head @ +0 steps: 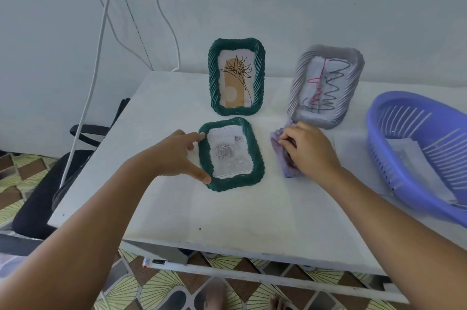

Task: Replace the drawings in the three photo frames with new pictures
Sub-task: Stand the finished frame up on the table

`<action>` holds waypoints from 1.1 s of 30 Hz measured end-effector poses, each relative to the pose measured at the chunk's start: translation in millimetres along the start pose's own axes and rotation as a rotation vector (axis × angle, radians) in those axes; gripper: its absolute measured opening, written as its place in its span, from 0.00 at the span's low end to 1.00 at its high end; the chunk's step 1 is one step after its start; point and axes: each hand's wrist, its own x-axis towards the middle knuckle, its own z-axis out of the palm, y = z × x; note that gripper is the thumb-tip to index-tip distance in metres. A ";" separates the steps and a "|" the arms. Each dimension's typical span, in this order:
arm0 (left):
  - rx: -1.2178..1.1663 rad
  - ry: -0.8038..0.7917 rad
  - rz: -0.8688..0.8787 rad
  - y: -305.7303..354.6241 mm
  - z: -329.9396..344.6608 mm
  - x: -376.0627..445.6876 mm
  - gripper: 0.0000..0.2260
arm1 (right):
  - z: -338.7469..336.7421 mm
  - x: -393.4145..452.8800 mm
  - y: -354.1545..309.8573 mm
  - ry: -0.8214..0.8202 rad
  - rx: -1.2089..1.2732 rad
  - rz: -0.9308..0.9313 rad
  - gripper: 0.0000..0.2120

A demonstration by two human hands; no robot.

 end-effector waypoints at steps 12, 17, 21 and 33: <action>-0.361 0.150 -0.093 14.0 11.8 -3.6 0.38 | 4.8 21.8 -60.7 -0.338 -0.155 0.075 0.23; -0.387 0.252 -0.092 23.3 26.6 0.2 0.35 | 12.1 19.4 -64.2 -0.340 -0.144 0.102 0.25; -0.557 0.304 -0.124 27.9 31.9 -1.1 0.34 | 7.9 19.6 -67.4 -0.276 0.017 0.105 0.24; -1.037 0.301 -0.036 17.2 19.8 -11.3 0.36 | 2.0 26.9 -101.0 -0.108 0.900 0.184 0.25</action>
